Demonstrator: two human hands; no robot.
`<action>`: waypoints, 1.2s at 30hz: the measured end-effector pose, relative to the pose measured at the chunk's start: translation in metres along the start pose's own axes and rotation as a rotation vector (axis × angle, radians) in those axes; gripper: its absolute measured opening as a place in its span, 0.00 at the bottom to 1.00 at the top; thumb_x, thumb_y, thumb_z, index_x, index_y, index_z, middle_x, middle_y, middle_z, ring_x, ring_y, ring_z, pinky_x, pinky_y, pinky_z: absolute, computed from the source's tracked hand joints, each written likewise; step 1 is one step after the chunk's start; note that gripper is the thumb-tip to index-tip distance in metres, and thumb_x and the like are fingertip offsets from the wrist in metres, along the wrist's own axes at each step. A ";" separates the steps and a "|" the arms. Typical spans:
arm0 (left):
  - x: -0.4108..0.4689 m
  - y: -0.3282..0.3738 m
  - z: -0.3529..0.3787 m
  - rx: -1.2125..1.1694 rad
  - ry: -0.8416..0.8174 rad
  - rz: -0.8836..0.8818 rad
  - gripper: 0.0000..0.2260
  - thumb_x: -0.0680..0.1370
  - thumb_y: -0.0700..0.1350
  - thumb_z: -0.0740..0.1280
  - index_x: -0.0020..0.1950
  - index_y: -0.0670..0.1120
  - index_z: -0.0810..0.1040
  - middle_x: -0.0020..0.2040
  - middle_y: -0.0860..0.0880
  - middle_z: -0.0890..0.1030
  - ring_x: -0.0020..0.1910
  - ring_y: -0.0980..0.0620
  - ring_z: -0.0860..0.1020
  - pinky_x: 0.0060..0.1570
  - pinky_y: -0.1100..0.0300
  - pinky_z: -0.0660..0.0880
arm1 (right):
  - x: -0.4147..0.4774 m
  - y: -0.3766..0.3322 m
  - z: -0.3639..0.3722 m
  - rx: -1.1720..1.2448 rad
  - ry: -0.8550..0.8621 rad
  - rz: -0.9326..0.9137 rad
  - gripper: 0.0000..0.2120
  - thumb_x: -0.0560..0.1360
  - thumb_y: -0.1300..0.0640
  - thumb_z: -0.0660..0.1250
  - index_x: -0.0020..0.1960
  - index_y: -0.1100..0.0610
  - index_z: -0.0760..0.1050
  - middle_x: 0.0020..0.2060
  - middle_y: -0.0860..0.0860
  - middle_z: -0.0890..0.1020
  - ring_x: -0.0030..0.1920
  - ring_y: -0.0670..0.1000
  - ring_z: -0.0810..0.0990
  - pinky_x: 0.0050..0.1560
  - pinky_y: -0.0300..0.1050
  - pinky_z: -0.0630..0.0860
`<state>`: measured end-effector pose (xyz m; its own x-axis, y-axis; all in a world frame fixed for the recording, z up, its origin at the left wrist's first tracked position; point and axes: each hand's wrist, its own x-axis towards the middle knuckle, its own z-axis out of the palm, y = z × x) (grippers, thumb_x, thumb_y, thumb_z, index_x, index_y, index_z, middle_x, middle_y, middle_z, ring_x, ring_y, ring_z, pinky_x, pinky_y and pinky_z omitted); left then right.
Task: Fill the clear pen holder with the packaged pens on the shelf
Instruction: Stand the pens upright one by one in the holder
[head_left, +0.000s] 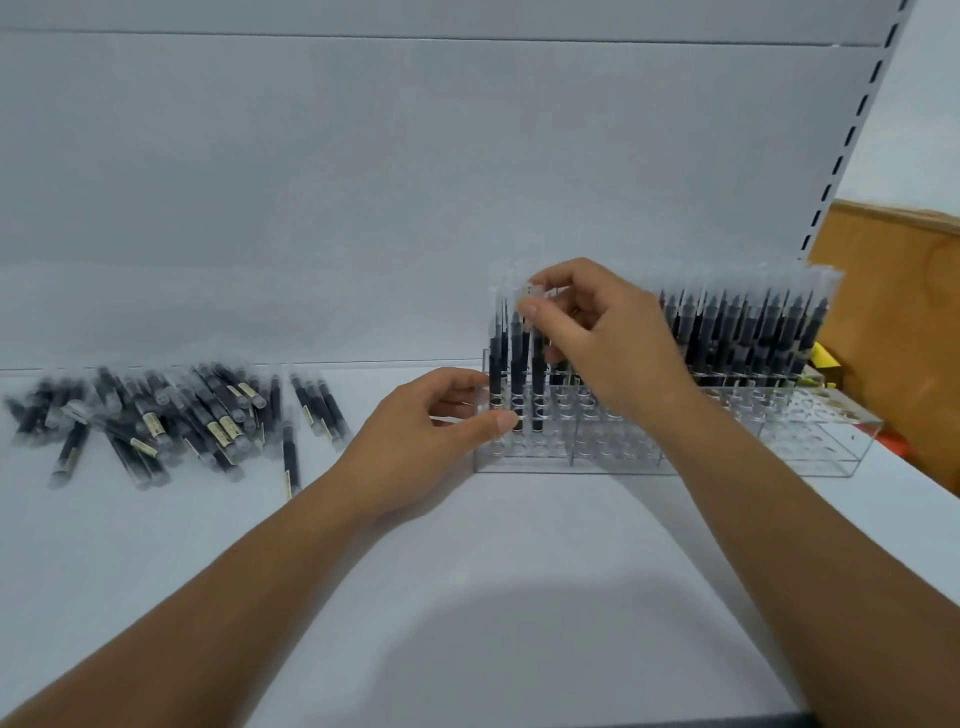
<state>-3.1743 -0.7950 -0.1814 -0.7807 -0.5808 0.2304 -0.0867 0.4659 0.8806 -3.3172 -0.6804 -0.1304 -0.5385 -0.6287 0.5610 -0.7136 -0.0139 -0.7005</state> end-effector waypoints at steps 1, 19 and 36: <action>0.000 -0.001 0.000 0.004 -0.001 0.002 0.12 0.71 0.53 0.74 0.52 0.59 0.77 0.50 0.58 0.81 0.47 0.65 0.78 0.47 0.76 0.72 | 0.001 0.000 0.000 -0.017 0.000 0.014 0.04 0.76 0.49 0.70 0.50 0.47 0.77 0.38 0.47 0.84 0.34 0.45 0.82 0.40 0.39 0.79; -0.024 -0.007 -0.065 0.350 0.063 0.032 0.12 0.76 0.57 0.67 0.59 0.58 0.77 0.56 0.63 0.77 0.54 0.66 0.75 0.59 0.62 0.72 | -0.016 -0.049 -0.020 -0.344 -0.064 0.054 0.11 0.74 0.42 0.68 0.41 0.49 0.80 0.33 0.42 0.81 0.34 0.41 0.77 0.37 0.38 0.72; -0.075 -0.061 -0.114 0.813 0.223 0.114 0.27 0.74 0.66 0.55 0.66 0.54 0.77 0.68 0.56 0.74 0.72 0.57 0.65 0.69 0.65 0.51 | -0.013 -0.063 0.166 -0.709 -0.539 0.042 0.09 0.80 0.53 0.59 0.56 0.57 0.72 0.54 0.55 0.74 0.50 0.56 0.75 0.44 0.46 0.66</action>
<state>-3.0400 -0.8555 -0.2053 -0.6789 -0.5795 0.4509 -0.4991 0.8146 0.2954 -3.1907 -0.8000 -0.1663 -0.4145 -0.9004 0.1321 -0.9035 0.3899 -0.1776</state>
